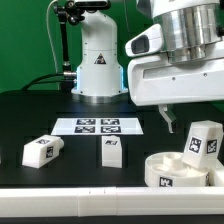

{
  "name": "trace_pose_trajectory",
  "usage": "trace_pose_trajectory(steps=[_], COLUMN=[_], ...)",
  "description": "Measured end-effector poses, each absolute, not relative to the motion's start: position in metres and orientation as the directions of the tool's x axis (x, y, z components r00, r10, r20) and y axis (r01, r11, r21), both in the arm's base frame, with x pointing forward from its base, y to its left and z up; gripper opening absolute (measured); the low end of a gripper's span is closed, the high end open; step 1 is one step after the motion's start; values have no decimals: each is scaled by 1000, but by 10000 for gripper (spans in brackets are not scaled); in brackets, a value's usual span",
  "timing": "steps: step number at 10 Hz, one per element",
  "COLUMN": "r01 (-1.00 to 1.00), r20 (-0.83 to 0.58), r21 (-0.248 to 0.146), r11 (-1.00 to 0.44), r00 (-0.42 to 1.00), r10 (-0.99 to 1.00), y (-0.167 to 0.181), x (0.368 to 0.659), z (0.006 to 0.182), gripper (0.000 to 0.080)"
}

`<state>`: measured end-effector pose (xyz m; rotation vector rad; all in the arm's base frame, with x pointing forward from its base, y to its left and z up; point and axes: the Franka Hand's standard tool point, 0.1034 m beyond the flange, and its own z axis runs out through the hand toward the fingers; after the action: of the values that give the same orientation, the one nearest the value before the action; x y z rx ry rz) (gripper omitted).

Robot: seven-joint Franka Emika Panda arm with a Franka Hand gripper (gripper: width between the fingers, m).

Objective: Assemble stool

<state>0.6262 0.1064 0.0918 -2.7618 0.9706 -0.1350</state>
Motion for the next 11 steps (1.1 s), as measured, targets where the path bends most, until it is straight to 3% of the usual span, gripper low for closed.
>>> trace_pose_trajectory(steps=[2, 5, 7, 11], r01=[-520, -103, 166, 398], r20=[41, 137, 141, 164], r21=[-224, -159, -118, -72], r11=[-824, -982, -979, -915], r00=[840, 983, 979, 909], r10=[-541, -125, 149, 382], y=[106, 109, 104, 102], x=[626, 630, 632, 636], z=[92, 96, 101, 104], gripper=[649, 649, 649, 649])
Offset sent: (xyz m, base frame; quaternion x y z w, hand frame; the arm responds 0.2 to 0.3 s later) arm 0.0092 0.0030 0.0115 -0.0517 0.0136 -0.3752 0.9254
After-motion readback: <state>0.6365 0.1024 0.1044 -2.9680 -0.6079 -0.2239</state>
